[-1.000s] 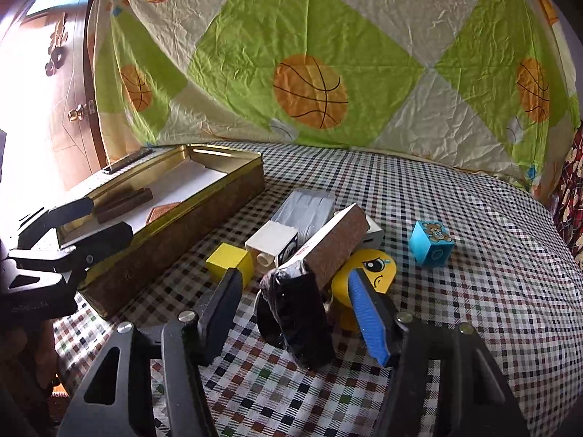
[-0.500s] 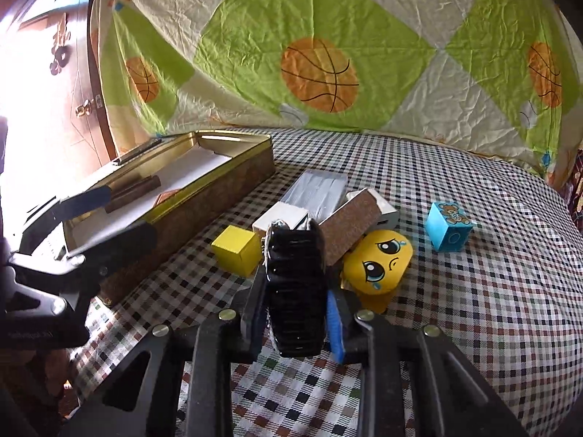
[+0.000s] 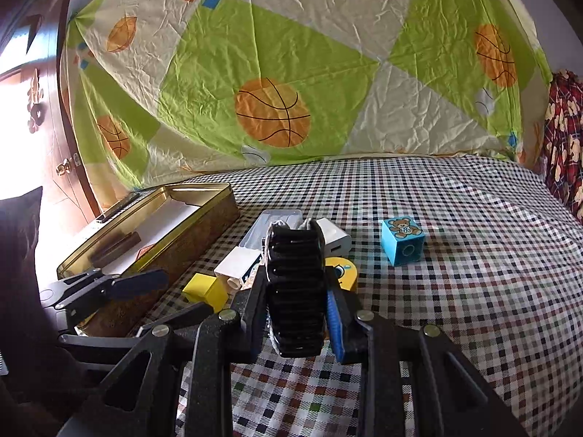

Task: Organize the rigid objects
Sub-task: 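Grasp the yellow cube with the left tool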

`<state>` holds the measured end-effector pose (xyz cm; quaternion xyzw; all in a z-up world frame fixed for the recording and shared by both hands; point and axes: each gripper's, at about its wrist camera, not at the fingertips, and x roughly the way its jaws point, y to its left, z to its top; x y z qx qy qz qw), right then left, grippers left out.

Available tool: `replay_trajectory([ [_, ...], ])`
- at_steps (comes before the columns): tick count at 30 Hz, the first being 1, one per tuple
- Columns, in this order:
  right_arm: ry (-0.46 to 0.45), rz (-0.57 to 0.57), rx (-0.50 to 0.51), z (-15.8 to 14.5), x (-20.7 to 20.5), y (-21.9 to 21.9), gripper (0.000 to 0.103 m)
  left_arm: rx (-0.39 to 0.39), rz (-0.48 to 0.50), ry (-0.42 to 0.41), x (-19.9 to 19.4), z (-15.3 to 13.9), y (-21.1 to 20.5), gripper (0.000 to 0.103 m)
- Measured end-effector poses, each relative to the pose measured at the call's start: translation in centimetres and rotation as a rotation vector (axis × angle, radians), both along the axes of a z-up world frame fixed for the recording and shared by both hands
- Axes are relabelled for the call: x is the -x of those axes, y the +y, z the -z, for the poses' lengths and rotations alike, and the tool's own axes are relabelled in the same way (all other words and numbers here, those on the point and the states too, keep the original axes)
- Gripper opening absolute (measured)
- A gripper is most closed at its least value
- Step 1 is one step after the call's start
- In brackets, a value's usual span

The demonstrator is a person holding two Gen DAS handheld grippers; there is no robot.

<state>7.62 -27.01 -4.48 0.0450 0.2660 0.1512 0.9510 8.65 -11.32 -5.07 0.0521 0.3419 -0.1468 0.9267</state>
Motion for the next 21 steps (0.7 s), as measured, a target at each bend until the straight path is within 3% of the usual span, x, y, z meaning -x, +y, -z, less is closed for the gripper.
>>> replay_trajectory([
  [9, -0.001, -0.01, -0.044, 0.1, 0.2, -0.6, 0.03, 0.033, -0.034, 0.163, -2.9, 1.3, 0.2, 0.056],
  [13, -0.002, -0.011, -0.047, 0.1, 0.3, -0.6, 0.03, 0.018, -0.055, 0.166, -3.8, 1.5, 0.0, 0.052],
  [15, -0.002, -0.01, -0.049, 0.1, 0.2, -0.6, 0.03, 0.021, -0.051, 0.179, -4.0, 1.7, 0.0, 0.03],
  [21, -0.016, -0.003, -0.058, 0.0, 0.5, -0.8, 0.03, 0.043, -0.032, 0.128, -3.1, 0.8, 0.5, 0.028],
])
